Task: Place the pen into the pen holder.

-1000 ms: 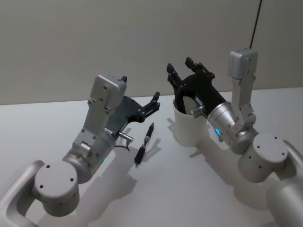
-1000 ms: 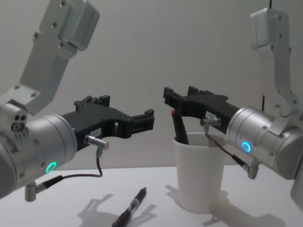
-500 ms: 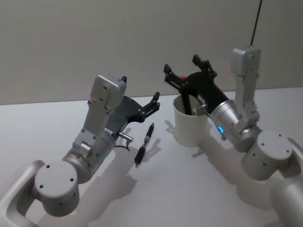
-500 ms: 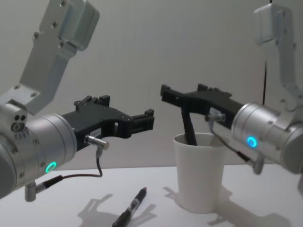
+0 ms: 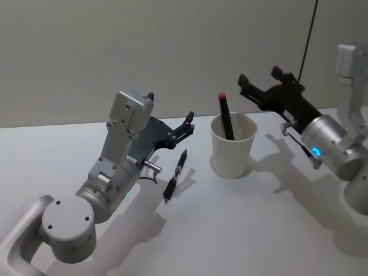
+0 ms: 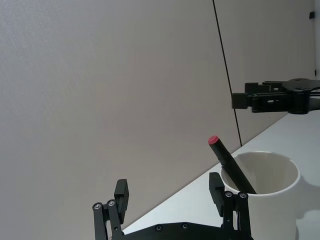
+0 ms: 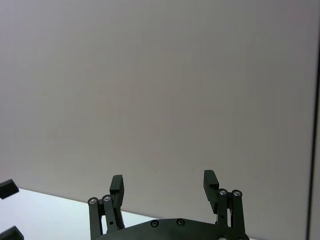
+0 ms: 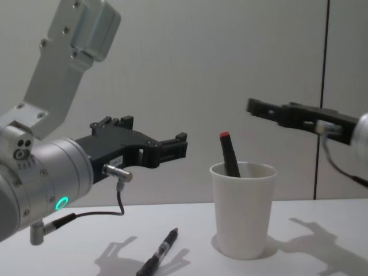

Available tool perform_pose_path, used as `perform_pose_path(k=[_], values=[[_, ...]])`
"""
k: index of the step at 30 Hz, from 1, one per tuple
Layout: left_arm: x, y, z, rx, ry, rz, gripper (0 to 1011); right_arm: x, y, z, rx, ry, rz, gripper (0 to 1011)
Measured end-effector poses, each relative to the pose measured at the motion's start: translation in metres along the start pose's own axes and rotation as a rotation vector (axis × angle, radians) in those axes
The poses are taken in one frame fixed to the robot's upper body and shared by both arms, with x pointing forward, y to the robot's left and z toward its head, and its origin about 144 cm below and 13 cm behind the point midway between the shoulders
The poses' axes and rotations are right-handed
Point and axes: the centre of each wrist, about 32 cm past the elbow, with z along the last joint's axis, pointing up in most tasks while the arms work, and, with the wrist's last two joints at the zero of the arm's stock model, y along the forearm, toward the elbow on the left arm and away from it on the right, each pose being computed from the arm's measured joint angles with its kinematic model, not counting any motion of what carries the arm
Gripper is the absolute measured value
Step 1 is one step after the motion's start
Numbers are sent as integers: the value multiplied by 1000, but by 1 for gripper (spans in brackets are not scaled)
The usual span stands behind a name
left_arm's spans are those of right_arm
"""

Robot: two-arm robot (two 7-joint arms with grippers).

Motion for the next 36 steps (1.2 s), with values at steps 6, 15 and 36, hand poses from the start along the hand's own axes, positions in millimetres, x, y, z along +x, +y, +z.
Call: perform_pose_path(k=[6,15,36], values=[[0,0,0,0,0,0,1001,24,-20,9,-68,41,-15,1001],[0,1,2,14,1,-8,1001,49,-45,17,-145,85,-28,1002],[-17,21,2,217,15,-159,1001,70,-66,26,-208,123,-33,1001]])
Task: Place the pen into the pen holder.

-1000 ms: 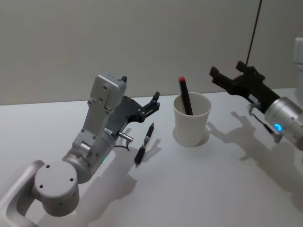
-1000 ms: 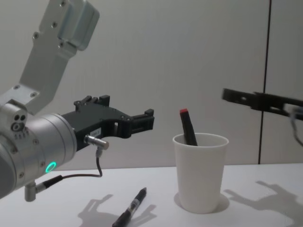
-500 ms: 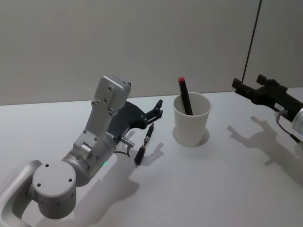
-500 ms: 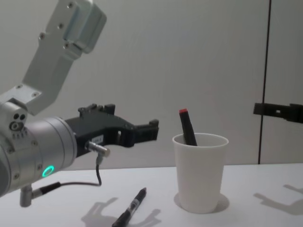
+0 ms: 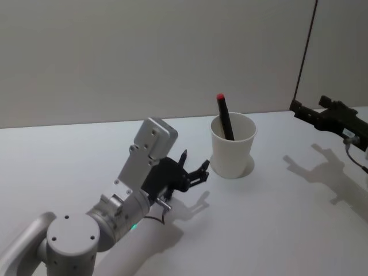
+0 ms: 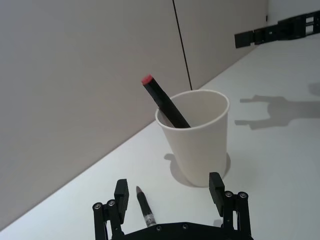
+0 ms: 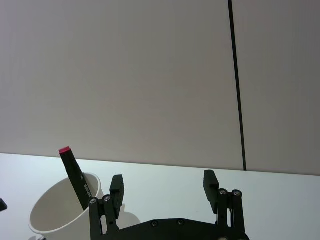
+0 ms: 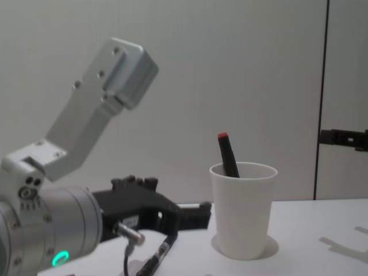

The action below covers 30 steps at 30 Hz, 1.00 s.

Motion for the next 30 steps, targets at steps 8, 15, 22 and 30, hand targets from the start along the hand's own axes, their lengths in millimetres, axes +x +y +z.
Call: perform_pose_path(k=[8,15,22,30], values=[[-13,3,-7,53,19,-11,1001,2,-2,1,-7,4,-1,1001],[-21,5,-12,73,32,18,1001,3,-3,1,-10,6,-1,1002],[-26,6,-16,95,51,36,1001,3,-4,1,-11,7,-1,1002],[-32,7,-24,128,90,61,1001,4,-4,2,-12,8,0,1002]])
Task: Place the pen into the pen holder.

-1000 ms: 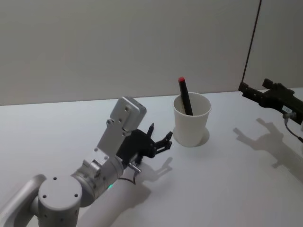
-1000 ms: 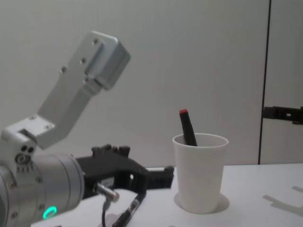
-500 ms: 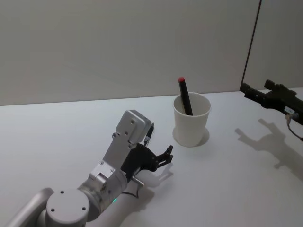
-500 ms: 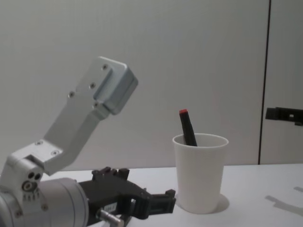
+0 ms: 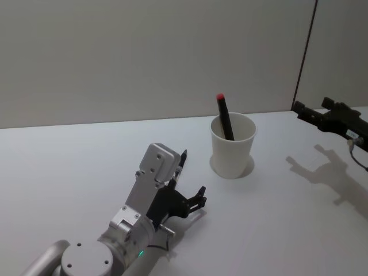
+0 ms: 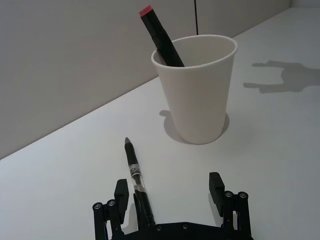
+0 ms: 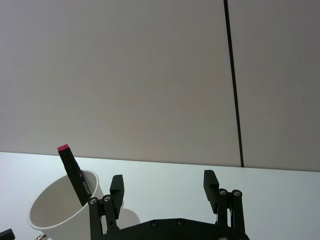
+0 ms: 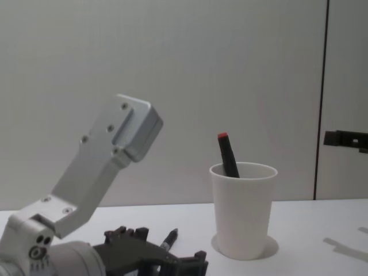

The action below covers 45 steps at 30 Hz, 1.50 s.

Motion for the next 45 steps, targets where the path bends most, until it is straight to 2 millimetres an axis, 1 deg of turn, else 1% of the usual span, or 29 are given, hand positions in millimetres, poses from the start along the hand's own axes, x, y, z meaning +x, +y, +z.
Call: perform_pose_path(k=[22,37,45], values=[[-7,3,-19,24,64,87,1001,0,0,0,-2,0,-1,1002],[-8,0,-20,20,80,99,1001,0,0,0,-2,0,-1,1002],[-7,-2,-20,4,117,101,1001,0,0,0,-2,0,-1,1002]])
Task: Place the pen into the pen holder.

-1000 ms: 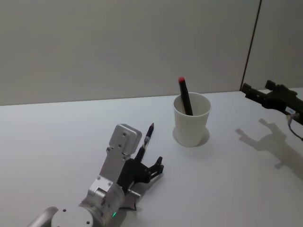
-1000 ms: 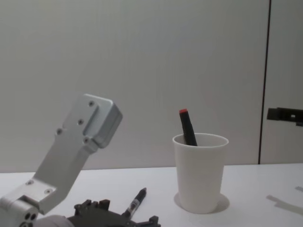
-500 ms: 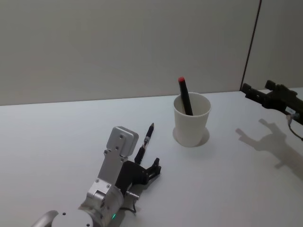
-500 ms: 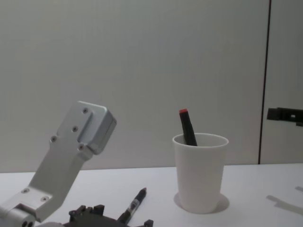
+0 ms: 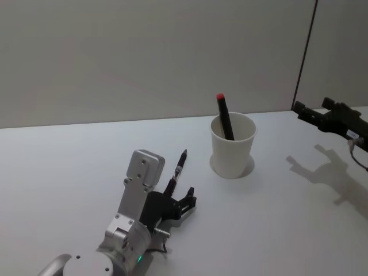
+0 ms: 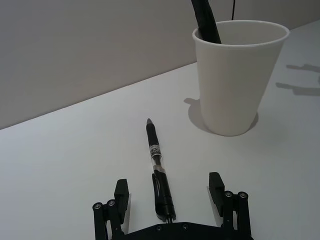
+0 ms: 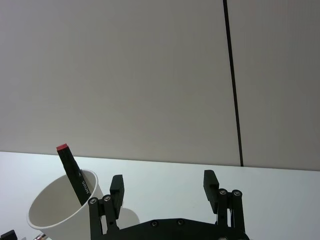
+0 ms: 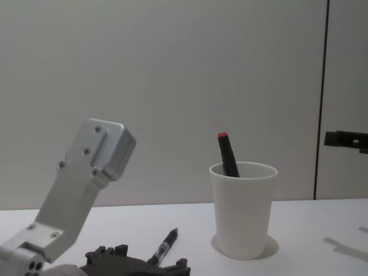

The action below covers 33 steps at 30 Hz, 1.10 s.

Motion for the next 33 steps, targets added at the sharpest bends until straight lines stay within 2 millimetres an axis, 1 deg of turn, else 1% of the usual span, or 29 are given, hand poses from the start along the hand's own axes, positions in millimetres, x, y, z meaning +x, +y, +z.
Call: perform_pose_path(k=[14,33], values=[[1,-3,-1,-3,69,0,1001,0,0,0,0,0,0,1002],[-1,-4,0,17,52,-5,1001,0,0,0,0,0,0,1002]])
